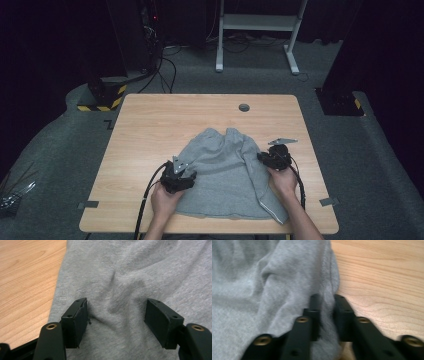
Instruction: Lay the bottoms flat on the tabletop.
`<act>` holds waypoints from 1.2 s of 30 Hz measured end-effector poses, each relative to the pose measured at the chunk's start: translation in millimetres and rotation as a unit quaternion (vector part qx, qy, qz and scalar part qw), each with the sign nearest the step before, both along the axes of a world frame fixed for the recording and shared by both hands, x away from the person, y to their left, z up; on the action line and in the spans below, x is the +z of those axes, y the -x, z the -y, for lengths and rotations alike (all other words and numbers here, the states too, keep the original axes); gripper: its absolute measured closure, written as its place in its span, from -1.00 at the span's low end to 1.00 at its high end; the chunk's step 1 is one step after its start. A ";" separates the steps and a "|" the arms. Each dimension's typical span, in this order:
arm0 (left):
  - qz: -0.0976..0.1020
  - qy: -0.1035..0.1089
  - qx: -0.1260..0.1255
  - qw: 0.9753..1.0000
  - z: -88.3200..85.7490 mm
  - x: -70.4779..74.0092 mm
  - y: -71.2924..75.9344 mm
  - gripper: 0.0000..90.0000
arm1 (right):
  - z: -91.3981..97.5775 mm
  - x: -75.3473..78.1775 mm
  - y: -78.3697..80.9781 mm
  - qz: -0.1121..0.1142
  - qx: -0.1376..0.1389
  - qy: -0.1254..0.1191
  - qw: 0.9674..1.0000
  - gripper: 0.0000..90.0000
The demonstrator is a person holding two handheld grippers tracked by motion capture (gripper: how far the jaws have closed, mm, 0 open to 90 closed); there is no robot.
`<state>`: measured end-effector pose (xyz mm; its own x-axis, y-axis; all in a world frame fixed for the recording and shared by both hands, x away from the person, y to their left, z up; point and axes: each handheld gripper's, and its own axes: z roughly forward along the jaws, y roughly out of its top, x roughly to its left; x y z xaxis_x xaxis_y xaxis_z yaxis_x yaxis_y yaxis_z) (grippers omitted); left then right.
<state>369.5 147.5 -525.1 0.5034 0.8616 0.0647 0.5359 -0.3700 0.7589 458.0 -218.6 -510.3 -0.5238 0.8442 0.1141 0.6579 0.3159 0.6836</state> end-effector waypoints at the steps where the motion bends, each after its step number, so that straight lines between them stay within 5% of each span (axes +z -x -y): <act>1: 0.000 0.000 0.000 1.000 0.0 0.0 0.0 -0.23 | -2.1 1.8 1.3 0.004 0.003 0.008 1.000 0.84; 6: 0.001 -0.001 0.000 1.000 0.1 0.0 0.0 -0.23 | -12.2 25.8 17.3 0.064 0.029 0.017 0.997 0.86; 8: 0.001 -0.001 0.000 1.000 0.1 0.0 0.0 -0.23 | -21.0 41.2 27.4 0.099 0.047 0.025 0.994 0.86; 12: 0.000 -0.001 0.001 1.000 0.1 0.0 0.0 -0.23 | -40.2 58.3 42.2 0.127 0.091 0.010 0.988 0.85; 15: 0.000 -0.001 0.001 1.000 0.1 0.0 0.0 -0.23 | -63.6 57.0 53.5 0.124 0.139 0.012 0.982 0.85; 20: 0.000 -0.001 0.000 1.000 0.0 0.0 0.0 -0.23 | -103.2 22.3 65.8 0.077 0.212 0.072 0.971 0.78; 22: 0.000 -0.001 0.001 1.000 0.0 0.0 0.0 -0.23 | -107.0 8.8 64.7 0.053 0.221 0.069 0.971 0.60; 24: 0.000 -0.001 0.001 1.000 0.0 0.0 0.0 -0.23 | -104.6 8.3 67.0 0.055 0.220 0.059 0.972 0.45; 30: 0.000 -0.001 0.001 1.000 0.0 0.0 0.0 -0.23 | -75.6 43.6 77.4 0.115 0.178 0.007 0.977 0.43; 33: 0.000 -0.001 0.001 1.000 0.0 0.0 -0.1 -0.23 | -61.1 50.5 73.9 0.126 0.143 0.001 0.982 0.53; 36: 0.000 -0.001 0.001 1.000 0.0 0.0 -0.1 -0.23 | -51.1 44.4 63.3 0.093 0.111 -0.004 0.989 0.58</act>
